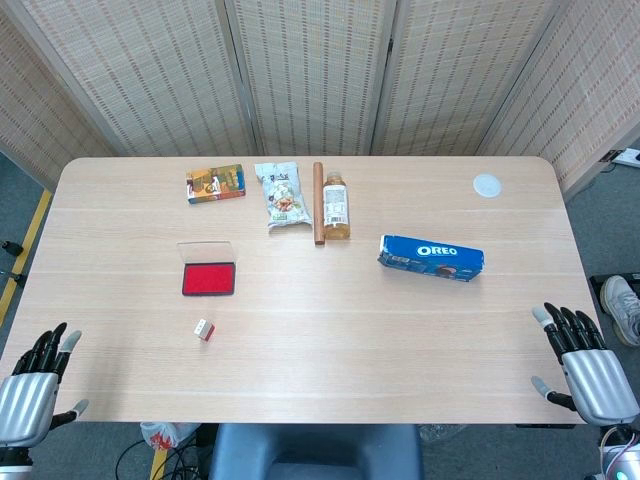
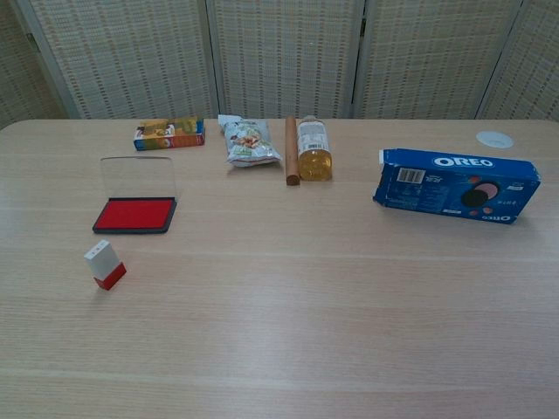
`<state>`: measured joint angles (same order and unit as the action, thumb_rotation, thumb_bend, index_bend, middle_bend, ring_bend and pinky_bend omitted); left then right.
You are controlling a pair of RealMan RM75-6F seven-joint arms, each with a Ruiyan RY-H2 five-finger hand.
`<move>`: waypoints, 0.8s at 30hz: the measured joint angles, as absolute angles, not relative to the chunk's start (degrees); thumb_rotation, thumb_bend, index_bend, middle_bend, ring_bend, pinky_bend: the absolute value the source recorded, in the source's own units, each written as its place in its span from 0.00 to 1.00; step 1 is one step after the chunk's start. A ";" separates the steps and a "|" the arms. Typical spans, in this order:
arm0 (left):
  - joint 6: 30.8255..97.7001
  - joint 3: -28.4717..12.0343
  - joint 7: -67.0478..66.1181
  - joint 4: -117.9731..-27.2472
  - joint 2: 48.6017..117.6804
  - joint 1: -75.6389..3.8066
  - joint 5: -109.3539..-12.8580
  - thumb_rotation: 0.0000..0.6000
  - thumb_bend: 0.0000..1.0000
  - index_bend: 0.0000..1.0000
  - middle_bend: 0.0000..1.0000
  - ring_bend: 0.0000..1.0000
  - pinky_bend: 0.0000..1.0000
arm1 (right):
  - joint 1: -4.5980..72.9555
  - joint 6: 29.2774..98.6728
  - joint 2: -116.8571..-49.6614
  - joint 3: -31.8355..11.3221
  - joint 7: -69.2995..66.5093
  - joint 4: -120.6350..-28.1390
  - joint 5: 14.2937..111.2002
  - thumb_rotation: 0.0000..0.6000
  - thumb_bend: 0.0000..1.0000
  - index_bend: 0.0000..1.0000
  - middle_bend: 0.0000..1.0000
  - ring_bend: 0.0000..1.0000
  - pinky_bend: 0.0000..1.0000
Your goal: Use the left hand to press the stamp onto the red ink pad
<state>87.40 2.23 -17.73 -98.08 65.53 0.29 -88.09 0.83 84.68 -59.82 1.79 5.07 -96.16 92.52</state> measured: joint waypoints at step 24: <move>82.35 1.09 -12.35 -98.73 64.56 -6.10 -94.68 1.00 0.11 0.34 1.00 0.92 0.91 | 2.09 85.15 -58.88 1.88 1.15 -95.11 95.35 1.00 0.21 0.00 0.00 0.00 0.00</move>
<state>82.35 1.09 -12.35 -98.73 64.56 -6.10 -94.68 2.09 85.15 -58.88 1.88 1.15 -95.11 95.35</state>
